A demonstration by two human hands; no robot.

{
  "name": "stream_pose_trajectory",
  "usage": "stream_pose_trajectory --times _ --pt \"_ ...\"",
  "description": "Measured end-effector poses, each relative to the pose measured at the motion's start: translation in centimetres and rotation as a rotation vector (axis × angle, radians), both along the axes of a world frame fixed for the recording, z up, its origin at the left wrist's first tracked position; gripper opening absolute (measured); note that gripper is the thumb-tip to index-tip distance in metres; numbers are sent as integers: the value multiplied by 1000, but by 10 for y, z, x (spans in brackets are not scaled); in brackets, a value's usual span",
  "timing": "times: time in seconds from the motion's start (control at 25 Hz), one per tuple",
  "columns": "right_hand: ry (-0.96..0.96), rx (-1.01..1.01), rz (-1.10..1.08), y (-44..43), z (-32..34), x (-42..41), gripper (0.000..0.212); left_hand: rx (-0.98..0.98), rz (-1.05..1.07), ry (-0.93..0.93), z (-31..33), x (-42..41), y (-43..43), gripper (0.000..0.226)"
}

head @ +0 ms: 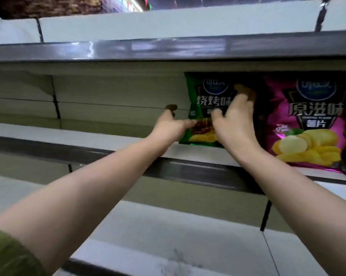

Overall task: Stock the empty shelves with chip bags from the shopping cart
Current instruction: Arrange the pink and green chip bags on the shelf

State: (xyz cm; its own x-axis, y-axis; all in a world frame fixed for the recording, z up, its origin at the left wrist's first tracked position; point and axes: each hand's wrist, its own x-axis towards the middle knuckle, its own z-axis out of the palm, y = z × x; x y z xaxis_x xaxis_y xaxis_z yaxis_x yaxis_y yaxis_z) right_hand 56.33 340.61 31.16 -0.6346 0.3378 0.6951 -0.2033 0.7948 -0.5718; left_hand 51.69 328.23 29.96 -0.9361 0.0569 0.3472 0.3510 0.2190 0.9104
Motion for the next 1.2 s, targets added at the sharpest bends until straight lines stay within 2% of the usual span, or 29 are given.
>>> stream_pose_trajectory --times 0.12,0.32,0.44,0.6,0.84,1.0,1.2 --pt "242 9 334 -52 -12 25 46 -21 152 132 -16 40 -34 55" --pt "217 -24 802 -159 -50 44 40 -38 423 90 -61 115 -137 53" --pt "140 -69 991 -222 -68 60 39 -104 624 6 -82 152 -202 40" --pt "-4 -67 1226 -306 -90 87 39 -101 867 -59 -109 206 -273 38" --pt "-224 -4 1474 -399 -148 120 36 -21 1049 -258 -166 258 -345 38" --pt "-458 52 1557 -440 -218 131 37 86 1141 -417 -223 275 -376 31" --pt "-766 208 1528 -481 -310 127 40 260 1207 -609 -292 284 -397 26"
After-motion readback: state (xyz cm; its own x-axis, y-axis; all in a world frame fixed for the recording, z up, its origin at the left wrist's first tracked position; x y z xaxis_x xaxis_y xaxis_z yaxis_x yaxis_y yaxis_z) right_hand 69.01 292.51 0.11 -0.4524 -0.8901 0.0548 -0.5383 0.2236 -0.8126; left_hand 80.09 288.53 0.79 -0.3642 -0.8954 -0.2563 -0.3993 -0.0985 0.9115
